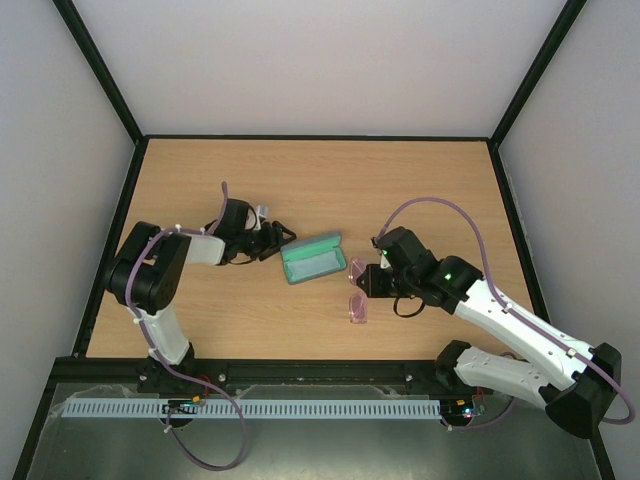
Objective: Organize the sunglasses
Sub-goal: Adjust the sunglasses case at the center of the board.
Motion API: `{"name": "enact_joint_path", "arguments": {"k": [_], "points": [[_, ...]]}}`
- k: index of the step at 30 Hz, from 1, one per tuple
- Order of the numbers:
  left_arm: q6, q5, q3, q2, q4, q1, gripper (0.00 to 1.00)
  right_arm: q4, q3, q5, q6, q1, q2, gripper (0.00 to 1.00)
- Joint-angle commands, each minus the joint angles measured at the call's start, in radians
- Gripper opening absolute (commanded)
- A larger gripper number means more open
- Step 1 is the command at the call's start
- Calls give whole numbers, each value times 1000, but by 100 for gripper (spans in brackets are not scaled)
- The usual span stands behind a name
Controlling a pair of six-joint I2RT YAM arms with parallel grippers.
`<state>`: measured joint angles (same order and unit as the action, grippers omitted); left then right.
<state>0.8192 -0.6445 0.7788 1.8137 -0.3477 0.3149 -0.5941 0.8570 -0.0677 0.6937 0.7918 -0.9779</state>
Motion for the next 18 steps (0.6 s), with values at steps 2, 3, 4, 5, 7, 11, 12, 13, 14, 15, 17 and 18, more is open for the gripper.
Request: {"name": "enact_joint_path", "arguments": {"k": [2,3,4,5,7,11,12,13,14,15,17,18], "points": [[20,32,-109,-58,-25,36,65,-27,-3,24,7,-13,-14,5],[32,33,-130,-66,-38,47,65,-25,-2,25,6,-15,-20,5],[43,36,-150,-75,-51,56,65,-20,-1,24,4,-18,-26,5],[53,39,-165,-82,-61,67,65,-17,2,25,1,-21,-33,5],[74,48,-199,-96,-84,92,65,-10,7,22,-6,-31,-54,5],[110,62,-242,-118,-124,142,65,12,27,6,-37,-58,-117,5],[116,67,-248,-123,-127,153,65,17,35,-1,-47,-65,-140,5],[122,71,-255,-127,-131,163,64,22,47,-7,-53,-78,-166,5],[131,74,-262,-132,-138,172,65,25,60,-14,-53,-87,-192,5],[136,75,-268,-137,-143,178,65,26,75,-17,-53,-97,-220,5],[149,79,-282,-150,-148,188,64,28,110,-13,-81,-106,-278,5],[152,79,-288,-157,-151,193,64,27,133,-13,-86,-106,-307,5]]}}
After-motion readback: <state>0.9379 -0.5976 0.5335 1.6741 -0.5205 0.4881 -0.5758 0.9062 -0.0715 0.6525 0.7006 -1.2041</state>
